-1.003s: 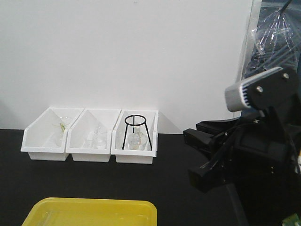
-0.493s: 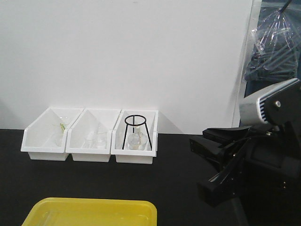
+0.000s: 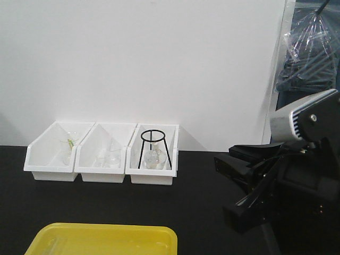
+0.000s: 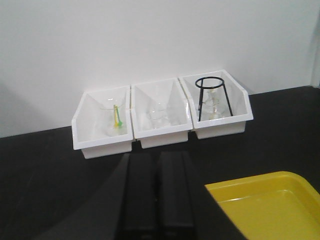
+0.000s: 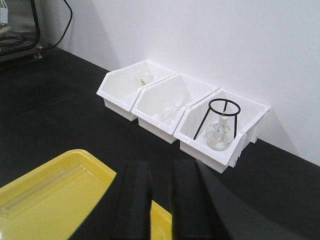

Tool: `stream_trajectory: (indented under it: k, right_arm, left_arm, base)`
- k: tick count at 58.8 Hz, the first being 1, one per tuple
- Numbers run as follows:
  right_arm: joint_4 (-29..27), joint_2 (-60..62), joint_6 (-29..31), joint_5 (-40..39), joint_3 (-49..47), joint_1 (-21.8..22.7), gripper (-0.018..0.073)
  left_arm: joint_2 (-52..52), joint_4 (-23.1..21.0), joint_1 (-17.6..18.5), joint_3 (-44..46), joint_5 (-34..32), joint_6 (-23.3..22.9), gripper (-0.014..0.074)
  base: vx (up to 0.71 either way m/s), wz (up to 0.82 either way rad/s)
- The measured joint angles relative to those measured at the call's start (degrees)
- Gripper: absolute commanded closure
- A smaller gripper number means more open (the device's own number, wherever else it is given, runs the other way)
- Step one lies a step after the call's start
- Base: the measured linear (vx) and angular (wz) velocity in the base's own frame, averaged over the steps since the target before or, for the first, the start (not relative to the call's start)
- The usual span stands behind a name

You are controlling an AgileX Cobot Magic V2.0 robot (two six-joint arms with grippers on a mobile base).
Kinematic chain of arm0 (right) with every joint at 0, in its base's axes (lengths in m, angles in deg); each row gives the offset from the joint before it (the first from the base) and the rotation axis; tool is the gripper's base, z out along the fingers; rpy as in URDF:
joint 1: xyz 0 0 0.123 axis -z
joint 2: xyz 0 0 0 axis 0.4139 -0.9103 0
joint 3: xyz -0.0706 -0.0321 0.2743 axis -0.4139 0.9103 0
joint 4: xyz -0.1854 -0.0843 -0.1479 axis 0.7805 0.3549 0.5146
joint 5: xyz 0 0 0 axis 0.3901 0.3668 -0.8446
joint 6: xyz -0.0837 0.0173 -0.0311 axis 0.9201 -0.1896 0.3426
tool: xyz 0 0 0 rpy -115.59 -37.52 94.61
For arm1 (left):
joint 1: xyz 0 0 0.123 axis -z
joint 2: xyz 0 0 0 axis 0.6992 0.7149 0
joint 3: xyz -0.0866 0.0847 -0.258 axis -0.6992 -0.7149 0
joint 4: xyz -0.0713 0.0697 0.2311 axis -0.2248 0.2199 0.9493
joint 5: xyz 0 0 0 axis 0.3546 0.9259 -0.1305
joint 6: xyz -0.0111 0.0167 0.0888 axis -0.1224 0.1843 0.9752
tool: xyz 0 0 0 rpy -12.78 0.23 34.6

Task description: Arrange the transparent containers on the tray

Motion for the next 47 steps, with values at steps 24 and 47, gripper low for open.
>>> stream_trajectory:
  k: [24,47]
  right_arm:
    - [0.00,0.00,0.00,0.00,0.00,0.00,0.0348]
    - [0.00,0.00,0.00,0.00,0.06,0.00,0.0348]
  left_arm:
    - [-25.35,-15.30,-10.21,-33.27,-17.65,5.44,0.0597]
    - [-26.64,-17.40,-11.10,-33.79,-6.59,4.73,0.0594]
  base:
    - [0.00,0.00]
    - [0.00,0.00]
